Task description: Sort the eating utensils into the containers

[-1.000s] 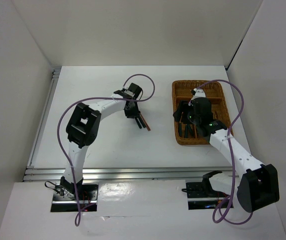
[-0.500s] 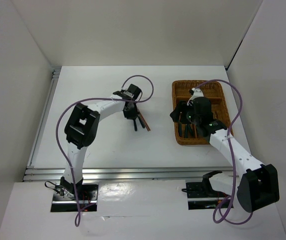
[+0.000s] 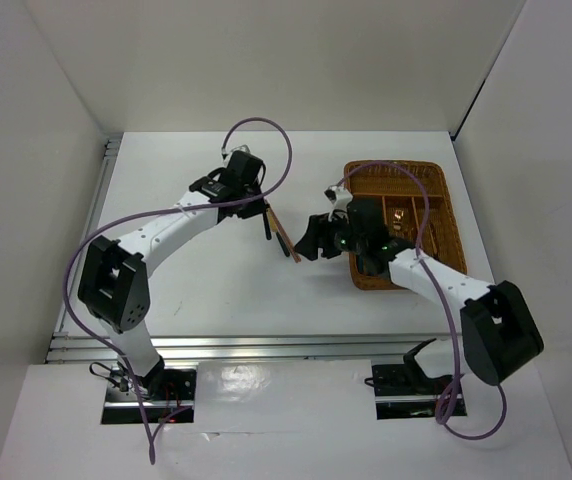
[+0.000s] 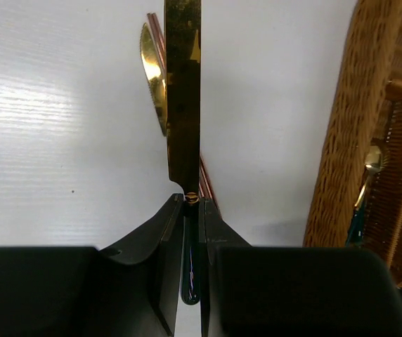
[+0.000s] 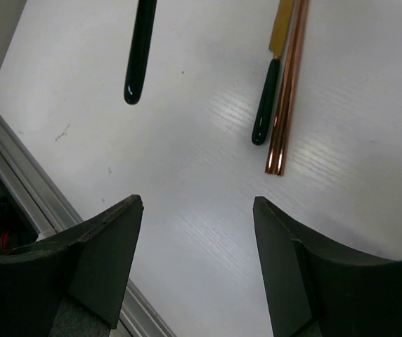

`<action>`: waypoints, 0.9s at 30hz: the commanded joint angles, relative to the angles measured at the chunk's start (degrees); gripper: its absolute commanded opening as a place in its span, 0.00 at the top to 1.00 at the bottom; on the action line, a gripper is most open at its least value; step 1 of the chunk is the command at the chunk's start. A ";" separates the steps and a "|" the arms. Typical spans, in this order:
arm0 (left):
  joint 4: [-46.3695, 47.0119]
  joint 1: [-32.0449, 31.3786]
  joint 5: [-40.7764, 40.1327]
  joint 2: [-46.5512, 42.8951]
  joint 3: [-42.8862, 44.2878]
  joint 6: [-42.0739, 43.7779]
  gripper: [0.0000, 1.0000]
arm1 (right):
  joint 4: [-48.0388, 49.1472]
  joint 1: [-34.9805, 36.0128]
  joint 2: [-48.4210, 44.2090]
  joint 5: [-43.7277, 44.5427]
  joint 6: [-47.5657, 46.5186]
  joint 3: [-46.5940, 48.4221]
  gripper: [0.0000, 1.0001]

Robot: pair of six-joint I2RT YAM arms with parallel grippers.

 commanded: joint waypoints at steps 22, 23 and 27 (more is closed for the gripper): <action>8.90 -0.26 10.41 -3.67 -4.18 -1.28 0.86 | 14.69 6.38 15.57 -0.81 2.84 10.30 0.20; 9.42 -0.26 10.93 -3.67 -4.79 -1.28 0.86 | 14.69 6.38 16.10 -0.10 3.36 10.30 0.20; 10.03 -0.26 11.99 -4.20 -5.93 -1.81 0.86 | 14.69 6.38 17.85 0.43 3.37 11.53 0.20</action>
